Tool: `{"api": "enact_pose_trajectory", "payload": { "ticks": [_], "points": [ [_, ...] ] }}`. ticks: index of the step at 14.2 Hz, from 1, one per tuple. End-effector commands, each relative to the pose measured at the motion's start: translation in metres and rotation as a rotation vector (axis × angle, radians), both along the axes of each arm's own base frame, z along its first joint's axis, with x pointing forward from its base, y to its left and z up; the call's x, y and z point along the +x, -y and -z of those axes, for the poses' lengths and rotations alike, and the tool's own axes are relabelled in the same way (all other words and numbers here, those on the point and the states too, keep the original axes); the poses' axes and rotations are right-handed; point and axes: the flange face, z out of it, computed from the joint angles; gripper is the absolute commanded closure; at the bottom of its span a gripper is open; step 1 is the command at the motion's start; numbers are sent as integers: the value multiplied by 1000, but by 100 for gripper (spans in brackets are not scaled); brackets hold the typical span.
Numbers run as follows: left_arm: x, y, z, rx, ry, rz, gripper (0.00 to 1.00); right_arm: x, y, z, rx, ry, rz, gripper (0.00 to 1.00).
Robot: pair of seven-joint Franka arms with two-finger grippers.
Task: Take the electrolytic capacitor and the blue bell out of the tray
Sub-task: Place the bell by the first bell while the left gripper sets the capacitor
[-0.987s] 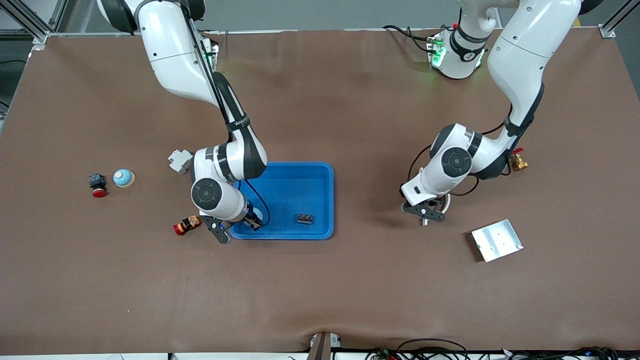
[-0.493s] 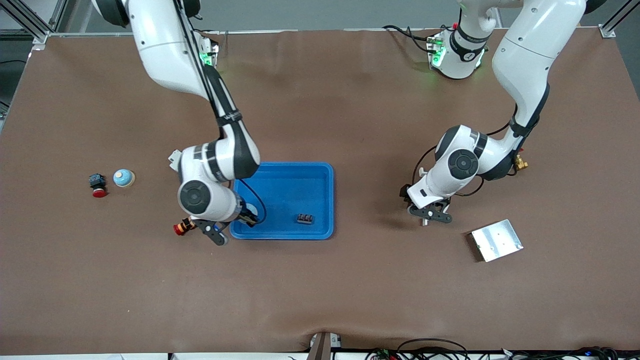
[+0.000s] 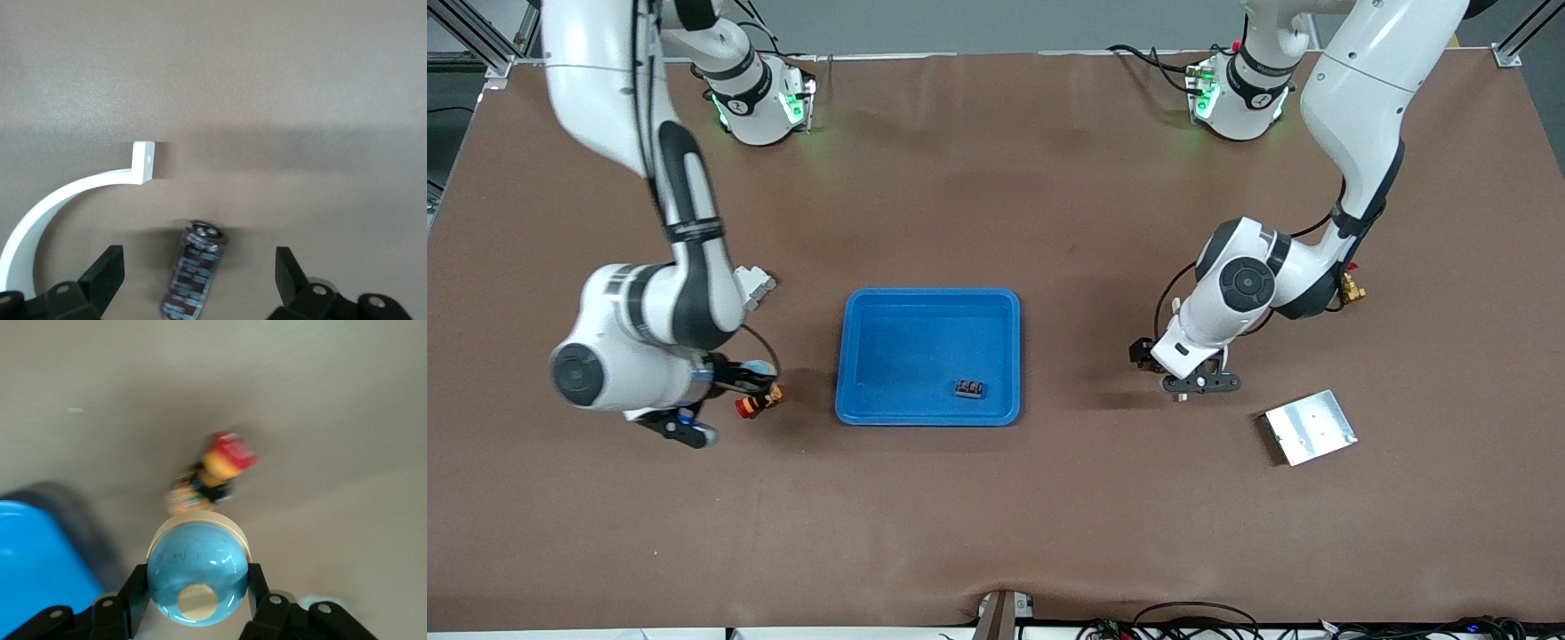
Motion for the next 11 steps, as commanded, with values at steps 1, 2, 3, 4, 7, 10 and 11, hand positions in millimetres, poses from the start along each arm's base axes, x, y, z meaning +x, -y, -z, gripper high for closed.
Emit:
{"api": "enact_pose_trajectory", "payload": {
  "ticks": [1,2,3,4,7,10,11],
  "points": [
    [0,21,-20,18,-14,-136,0,-13,46,8,33,21,-124,78],
    [2,32,-26,24,-22,-193,0,-14,59,11,29,40,-161,78],
    [5,36,-32,35,-40,-242,0,-14,70,13,18,54,-182,78],
    [7,44,-34,35,-51,-296,0,-13,75,15,8,66,-186,77],
    [7,75,-41,11,-47,-430,0,-7,75,44,-40,85,-183,75],
    [10,88,-42,-17,-62,-535,0,-9,78,48,-35,73,-184,52],
    [12,95,-45,-36,-71,-589,0,-10,79,53,-41,71,-185,11]
  ]
}}
